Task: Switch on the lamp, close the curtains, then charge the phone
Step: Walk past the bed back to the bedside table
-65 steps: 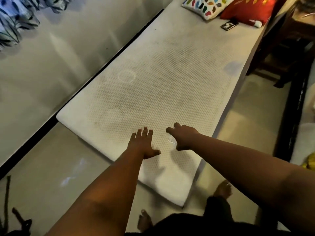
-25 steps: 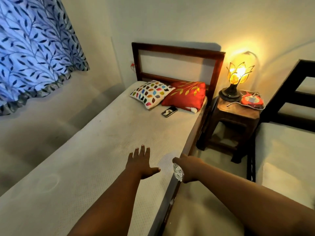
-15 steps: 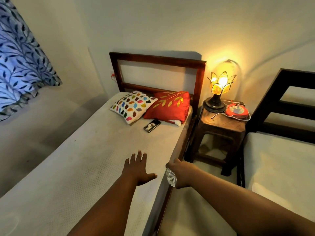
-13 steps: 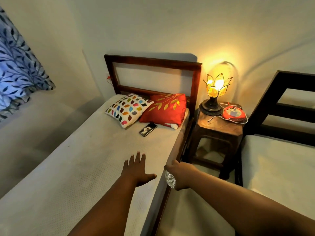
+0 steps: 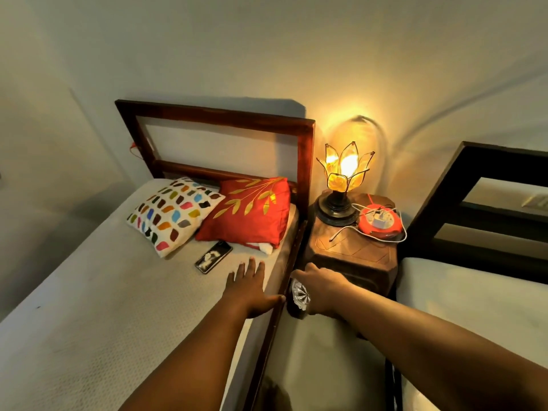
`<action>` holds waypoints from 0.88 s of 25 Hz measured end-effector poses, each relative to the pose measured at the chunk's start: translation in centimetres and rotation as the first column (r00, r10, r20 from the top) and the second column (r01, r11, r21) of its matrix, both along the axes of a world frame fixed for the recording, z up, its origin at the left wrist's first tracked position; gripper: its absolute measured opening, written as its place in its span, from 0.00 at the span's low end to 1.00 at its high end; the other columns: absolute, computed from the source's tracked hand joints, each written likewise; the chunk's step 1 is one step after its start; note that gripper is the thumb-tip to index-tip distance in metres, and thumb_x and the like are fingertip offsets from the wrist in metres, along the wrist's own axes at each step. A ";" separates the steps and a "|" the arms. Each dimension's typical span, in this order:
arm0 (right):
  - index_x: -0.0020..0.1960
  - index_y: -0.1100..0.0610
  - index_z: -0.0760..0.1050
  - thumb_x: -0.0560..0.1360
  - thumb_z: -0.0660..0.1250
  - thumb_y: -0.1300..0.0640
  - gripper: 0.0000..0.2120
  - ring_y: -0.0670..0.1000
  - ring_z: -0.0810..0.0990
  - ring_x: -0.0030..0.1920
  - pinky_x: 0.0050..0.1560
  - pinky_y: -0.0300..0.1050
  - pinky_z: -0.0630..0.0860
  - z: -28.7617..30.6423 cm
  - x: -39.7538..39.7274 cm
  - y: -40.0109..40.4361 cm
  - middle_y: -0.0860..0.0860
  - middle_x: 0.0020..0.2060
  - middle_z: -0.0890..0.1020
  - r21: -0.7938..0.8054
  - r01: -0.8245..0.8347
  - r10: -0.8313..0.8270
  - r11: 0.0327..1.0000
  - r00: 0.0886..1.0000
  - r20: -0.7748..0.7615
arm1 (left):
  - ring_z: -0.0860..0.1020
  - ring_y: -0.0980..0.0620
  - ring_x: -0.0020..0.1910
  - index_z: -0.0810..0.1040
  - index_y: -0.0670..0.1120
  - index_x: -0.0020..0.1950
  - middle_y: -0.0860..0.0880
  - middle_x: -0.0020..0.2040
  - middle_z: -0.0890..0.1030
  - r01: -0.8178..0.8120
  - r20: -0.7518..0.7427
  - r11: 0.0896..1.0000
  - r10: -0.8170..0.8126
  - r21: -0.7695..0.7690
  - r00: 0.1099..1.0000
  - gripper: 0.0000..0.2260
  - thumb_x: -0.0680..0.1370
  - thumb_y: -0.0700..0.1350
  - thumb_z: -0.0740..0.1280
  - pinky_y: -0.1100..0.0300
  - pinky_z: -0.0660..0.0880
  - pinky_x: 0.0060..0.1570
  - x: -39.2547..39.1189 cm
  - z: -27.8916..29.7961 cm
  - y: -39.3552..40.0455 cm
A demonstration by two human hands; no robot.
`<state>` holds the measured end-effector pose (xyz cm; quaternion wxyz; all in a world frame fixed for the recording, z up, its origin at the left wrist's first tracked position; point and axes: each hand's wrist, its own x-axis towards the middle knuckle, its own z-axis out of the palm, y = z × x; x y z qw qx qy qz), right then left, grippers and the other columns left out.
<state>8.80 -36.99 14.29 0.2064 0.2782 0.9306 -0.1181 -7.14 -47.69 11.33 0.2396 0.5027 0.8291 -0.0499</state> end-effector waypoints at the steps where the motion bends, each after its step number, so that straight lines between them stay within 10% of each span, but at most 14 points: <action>1: 0.73 0.49 0.58 0.66 0.75 0.51 0.40 0.61 0.77 0.58 0.49 0.53 0.80 -0.3 -0.4 1.7 0.56 0.61 0.70 -0.005 0.026 -0.026 1.000 1.000 0.004 | 0.39 0.42 0.77 0.38 0.49 0.77 0.44 0.78 0.38 0.035 0.013 0.999 -0.034 -0.008 0.999 0.47 0.71 0.72 0.58 0.42 0.42 0.73 -0.5 -0.2 2.0; 17: 0.74 0.45 0.55 0.65 0.75 0.44 0.44 0.60 0.72 0.64 0.56 0.54 0.75 -9.7 -1.7 18.4 0.55 0.67 0.67 -0.157 0.426 -0.422 0.891 0.905 0.056 | 0.53 0.42 0.76 0.45 0.47 0.78 0.46 0.78 0.57 0.476 0.217 0.875 -0.450 -0.087 0.866 0.54 0.64 0.69 0.70 0.42 0.52 0.74 -2.8 -7.8 25.1; 22: 0.74 0.45 0.54 0.68 0.73 0.48 0.41 0.59 0.72 0.63 0.56 0.53 0.75 -11.8 -0.2 21.4 0.55 0.67 0.67 -0.138 0.474 -0.466 0.870 0.881 0.088 | 0.68 0.41 0.68 0.63 0.47 0.72 0.43 0.70 0.70 0.452 0.204 0.873 -0.416 -0.184 0.886 0.33 0.74 0.63 0.65 0.45 0.67 0.64 -2.6 -10.2 28.8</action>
